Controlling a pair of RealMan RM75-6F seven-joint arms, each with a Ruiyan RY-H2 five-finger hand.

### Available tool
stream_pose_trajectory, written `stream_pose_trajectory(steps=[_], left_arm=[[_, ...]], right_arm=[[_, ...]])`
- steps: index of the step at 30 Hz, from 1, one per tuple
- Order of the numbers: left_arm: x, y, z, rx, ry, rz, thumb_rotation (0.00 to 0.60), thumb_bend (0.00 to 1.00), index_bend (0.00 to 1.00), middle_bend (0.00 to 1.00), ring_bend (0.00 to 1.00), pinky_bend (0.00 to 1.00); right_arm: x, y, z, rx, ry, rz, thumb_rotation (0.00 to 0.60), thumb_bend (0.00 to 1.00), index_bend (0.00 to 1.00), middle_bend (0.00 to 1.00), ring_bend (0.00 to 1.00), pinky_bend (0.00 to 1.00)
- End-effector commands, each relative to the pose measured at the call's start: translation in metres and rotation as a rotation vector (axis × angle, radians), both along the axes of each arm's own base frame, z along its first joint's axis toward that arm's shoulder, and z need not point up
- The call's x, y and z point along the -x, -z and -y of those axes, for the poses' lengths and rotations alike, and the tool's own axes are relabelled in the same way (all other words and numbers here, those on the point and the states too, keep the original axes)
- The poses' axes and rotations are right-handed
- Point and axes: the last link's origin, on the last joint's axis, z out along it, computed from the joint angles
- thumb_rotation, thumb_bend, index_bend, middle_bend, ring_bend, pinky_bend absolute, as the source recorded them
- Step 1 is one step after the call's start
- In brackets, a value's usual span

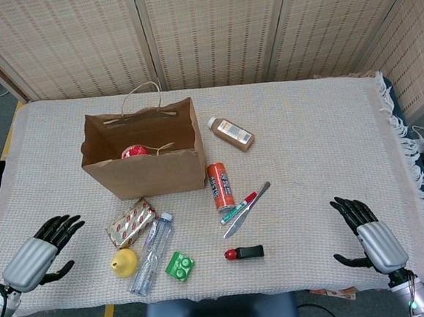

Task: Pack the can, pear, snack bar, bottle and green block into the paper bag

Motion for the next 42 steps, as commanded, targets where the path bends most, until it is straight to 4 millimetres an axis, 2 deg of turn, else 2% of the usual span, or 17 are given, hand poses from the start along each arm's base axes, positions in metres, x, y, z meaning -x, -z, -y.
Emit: stream_pose_trajectory(steps=[1,7,20,31,37,42], left_arm=[[-0.001,0.009,0.01,0.047,-0.009,-0.009,0.6,0.34,0.0,0.0,0.0,0.08],[-0.007,0.031,0.012,0.119,-0.035,-0.003,0.6,0.34,0.0,0.0,0.0,0.07],[-0.028,0.077,-0.003,0.199,-0.007,-0.021,0.6,0.34,0.0,0.0,0.0,0.07],[-0.042,0.098,0.002,0.258,0.028,-0.02,0.6,0.34,0.0,0.0,0.0,0.08],[-0.047,0.113,-0.006,0.274,0.058,-0.052,0.6,0.35,0.0,0.0,0.0,0.1],[-0.042,0.121,-0.015,0.277,0.038,-0.091,0.6,0.35,0.0,0.0,0.0,0.12]], right_arm=[[0.0,0.0,0.0,-0.001,0.0,0.0,0.6,0.05,0.0,0.0,0.0,0.0],[0.0,0.0,0.0,-0.005,0.004,0.004,0.6,0.05,0.0,0.0,0.0,0.0],[0.0,0.0,0.001,-0.013,0.012,0.01,0.6,0.05,0.0,0.0,0.0,0.0],[0.0,-0.001,0.001,-0.028,0.022,0.017,0.6,0.05,0.0,0.0,0.0,0.0],[0.0,-0.001,0.0,-0.032,0.027,0.018,0.6,0.05,0.0,0.0,0.0,0.0],[0.0,0.0,0.0,-0.038,0.029,0.017,0.6,0.05,0.0,0.0,0.0,0.0]])
